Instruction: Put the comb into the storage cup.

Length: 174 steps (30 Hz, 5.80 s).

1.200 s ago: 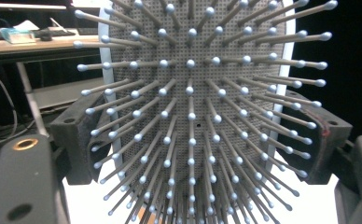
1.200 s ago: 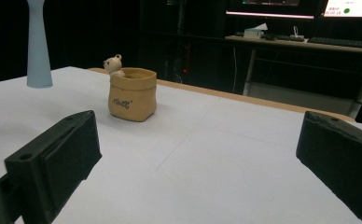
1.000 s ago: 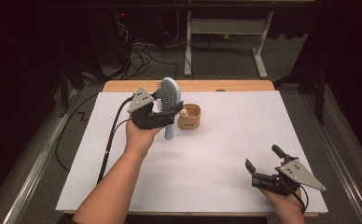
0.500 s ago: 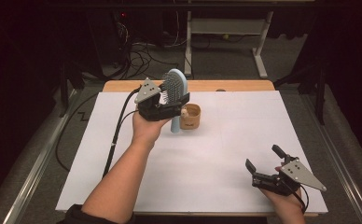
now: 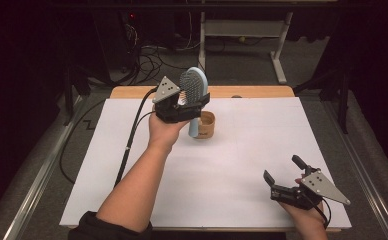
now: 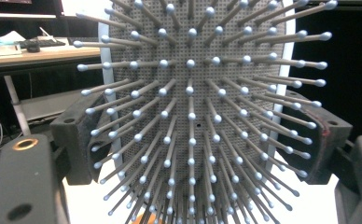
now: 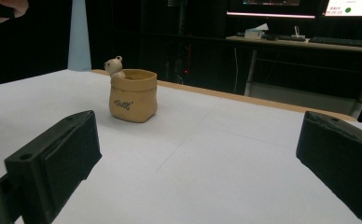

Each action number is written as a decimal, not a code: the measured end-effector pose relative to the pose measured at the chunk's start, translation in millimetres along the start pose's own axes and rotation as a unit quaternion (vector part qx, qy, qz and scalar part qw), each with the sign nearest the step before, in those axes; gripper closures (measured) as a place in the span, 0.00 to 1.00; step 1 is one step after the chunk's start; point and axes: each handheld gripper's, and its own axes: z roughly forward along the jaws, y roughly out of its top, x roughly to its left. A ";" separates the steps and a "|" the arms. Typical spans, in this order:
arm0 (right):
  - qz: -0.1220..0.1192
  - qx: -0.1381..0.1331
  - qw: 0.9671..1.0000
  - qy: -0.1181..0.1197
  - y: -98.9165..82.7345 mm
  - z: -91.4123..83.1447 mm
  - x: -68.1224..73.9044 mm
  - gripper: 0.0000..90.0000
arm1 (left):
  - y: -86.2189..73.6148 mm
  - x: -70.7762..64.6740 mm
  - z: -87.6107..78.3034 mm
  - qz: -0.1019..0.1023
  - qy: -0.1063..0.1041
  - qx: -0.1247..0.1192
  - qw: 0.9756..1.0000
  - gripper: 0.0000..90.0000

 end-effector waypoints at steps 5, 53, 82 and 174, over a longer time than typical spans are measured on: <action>0.002 -0.001 1.000 0.000 0.2 -0.1 -0.4 0.00 | 2.1 -0.9 7.9 0.000 -0.003 -0.003 1.000 0.23; 0.014 -0.004 1.000 0.002 -2.4 -0.9 -3.4 0.00 | 10.6 19.6 64.9 -0.005 0.021 -0.011 1.000 0.23; 0.018 -0.003 1.000 0.004 -2.8 -2.6 -3.9 0.00 | -19.4 27.5 79.9 -0.015 0.033 0.001 0.999 0.23; 0.017 0.003 1.000 0.004 -4.2 0.0 -2.9 0.00 | -63.8 54.0 72.5 -0.101 0.106 0.015 0.989 0.20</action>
